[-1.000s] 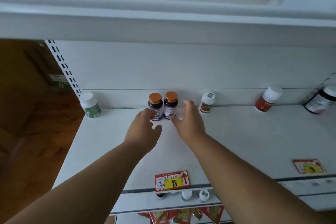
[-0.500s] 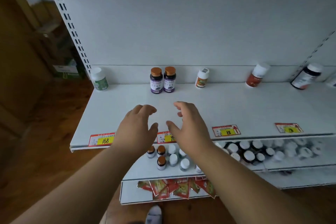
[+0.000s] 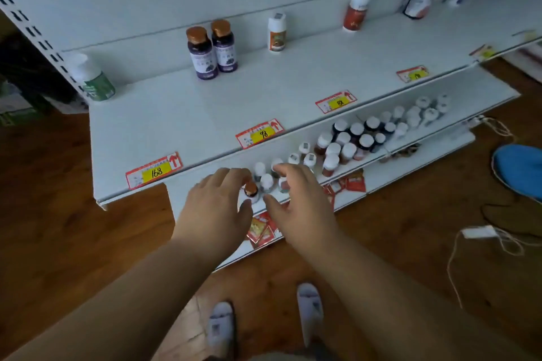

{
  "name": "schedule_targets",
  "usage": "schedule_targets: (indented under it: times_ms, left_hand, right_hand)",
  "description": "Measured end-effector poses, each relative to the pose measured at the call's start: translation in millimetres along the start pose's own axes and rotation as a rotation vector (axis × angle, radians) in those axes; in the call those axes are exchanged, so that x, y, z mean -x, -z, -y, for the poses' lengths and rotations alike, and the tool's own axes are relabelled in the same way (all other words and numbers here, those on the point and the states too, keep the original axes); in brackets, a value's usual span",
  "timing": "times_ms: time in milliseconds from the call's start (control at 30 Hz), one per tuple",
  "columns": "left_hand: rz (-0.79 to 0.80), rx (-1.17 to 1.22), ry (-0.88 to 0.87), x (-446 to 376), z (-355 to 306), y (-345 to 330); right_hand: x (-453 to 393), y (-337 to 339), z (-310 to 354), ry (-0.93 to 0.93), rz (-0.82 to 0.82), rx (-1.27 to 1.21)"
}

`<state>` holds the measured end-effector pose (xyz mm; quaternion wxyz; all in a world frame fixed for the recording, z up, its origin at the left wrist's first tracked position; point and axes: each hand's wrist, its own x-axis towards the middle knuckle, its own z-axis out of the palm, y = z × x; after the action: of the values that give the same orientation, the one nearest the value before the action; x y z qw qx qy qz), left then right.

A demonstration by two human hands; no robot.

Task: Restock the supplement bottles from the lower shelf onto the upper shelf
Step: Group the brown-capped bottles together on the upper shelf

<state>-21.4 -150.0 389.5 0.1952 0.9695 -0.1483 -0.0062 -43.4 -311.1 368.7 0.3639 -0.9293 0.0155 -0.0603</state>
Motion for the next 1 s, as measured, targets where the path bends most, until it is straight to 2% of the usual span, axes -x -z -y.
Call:
schedule_targets:
  times_ms: [67,200,333,633,767,867,1000]
  left_hand:
    - [0.083,0.015,-0.020,11,22,-20]
    - [0.235,0.067,0.038,23,56,-72]
    - [0.278,0.136,0.126,19,77,-128]
    - [0.223,0.328,0.358,-33,129,-277]
    - [0.096,0.401,0.464,-73,148,-323]
    - [-0.001,0.410,0.436,-101,155,-342]
    - [-0.021,0.326,0.350,-121,159,-357]
  right_hand:
    - [16,-28,-11,-0.070,0.010,-0.002]
    - [42,-88,-43,-0.223,0.157,0.001]
    - [55,-141,-81,-0.300,0.215,-0.068]
    - [-4,-239,-194,-0.405,0.176,-0.107]
    - [-39,-274,-228,-0.381,0.159,-0.064]
    - [-57,-293,-245,-0.335,0.152,-0.039]
    - [-71,-312,-253,-0.268,0.137,-0.069]
